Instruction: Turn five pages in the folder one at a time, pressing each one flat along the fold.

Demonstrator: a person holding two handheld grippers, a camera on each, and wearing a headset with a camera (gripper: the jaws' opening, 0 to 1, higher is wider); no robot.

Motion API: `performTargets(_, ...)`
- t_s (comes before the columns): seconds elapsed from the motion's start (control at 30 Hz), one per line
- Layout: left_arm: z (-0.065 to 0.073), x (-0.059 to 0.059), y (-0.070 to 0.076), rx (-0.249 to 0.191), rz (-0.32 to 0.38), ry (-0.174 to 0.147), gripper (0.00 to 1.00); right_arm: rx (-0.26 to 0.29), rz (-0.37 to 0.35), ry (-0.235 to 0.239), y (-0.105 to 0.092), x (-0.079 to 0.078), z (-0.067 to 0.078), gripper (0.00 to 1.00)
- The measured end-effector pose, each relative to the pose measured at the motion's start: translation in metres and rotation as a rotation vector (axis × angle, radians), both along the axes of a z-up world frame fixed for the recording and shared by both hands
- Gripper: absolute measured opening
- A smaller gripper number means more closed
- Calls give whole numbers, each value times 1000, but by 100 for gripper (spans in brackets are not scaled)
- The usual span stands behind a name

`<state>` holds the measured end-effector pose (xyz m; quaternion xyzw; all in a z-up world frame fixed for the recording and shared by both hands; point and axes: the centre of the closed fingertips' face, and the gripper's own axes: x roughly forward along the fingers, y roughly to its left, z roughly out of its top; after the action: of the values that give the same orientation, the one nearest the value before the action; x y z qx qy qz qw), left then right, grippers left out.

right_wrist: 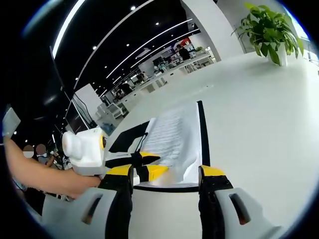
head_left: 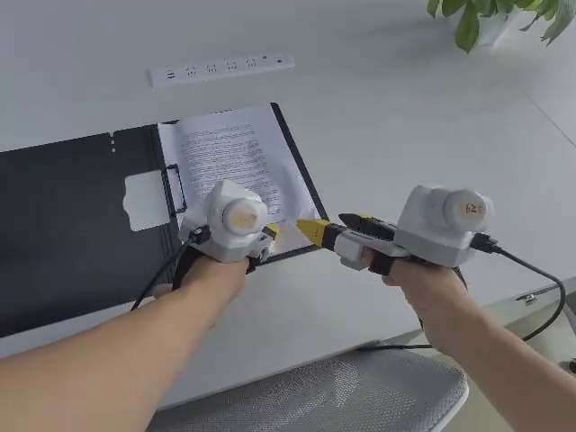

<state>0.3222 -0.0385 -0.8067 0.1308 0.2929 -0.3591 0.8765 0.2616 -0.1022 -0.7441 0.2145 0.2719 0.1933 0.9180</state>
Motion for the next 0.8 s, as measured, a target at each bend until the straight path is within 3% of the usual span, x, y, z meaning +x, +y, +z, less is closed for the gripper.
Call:
performTargets(0.2,-1,0,0,4,-5,5,16,-10,1,23,4,3,-10,45)
performTargets(0.5,-1,2,0,4,0,9,12,-23,-36,76,3,17,-30,26)
performTargets(0.6,-1,2,1,3,3,10,12,-29,-50,91,0,22,-34,24)
performTargets(0.8,-1,2,1,5,3,13,11,-43,-55,137,3,18,-42,14)
